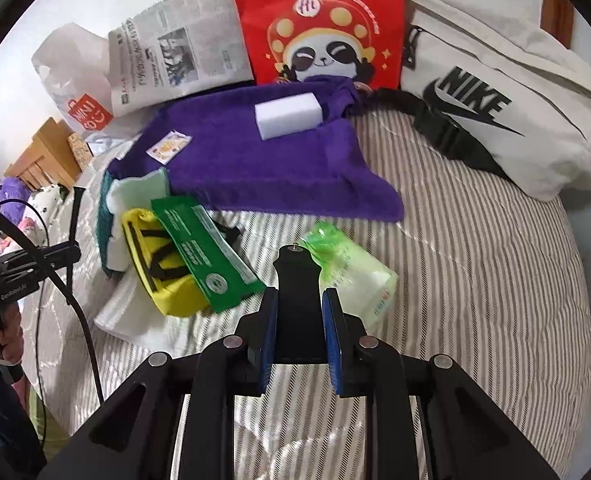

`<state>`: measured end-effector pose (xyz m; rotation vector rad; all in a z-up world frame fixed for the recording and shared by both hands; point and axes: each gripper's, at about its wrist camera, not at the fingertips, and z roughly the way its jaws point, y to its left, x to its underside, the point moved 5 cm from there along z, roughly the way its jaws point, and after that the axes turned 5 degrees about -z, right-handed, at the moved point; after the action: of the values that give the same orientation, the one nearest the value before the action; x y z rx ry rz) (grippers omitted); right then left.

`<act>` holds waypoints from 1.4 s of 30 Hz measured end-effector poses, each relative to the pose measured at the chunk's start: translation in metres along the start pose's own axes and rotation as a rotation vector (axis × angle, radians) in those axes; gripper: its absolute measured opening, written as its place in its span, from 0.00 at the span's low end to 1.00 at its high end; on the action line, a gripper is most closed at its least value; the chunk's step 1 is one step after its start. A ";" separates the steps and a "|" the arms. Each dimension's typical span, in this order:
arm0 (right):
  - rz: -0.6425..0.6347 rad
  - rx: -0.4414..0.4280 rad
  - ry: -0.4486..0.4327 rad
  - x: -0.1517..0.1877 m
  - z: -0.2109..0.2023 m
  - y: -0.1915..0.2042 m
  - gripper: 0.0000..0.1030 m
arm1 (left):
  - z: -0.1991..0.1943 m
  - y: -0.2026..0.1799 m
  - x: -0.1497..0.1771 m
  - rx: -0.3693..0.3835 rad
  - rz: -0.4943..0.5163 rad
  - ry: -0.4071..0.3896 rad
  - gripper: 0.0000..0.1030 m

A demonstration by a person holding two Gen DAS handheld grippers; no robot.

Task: Organize soft objects
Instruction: 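Lay the right gripper's strap on the purple towel while the left gripper lays its strap on the packet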

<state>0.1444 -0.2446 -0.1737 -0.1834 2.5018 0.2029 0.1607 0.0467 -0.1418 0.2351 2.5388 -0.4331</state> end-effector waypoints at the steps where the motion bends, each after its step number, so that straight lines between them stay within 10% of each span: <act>1: -0.002 -0.001 -0.003 -0.003 0.000 0.001 0.22 | -0.001 0.000 -0.002 -0.002 0.000 -0.004 0.17; 42: -0.002 0.029 -0.062 -0.137 0.100 -0.016 0.22 | 0.060 0.023 -0.139 -0.005 -0.005 -0.008 0.17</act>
<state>0.3141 -0.2298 -0.1738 -0.1651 2.4412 0.1695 0.3121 0.0364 -0.1195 0.2240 2.5328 -0.4286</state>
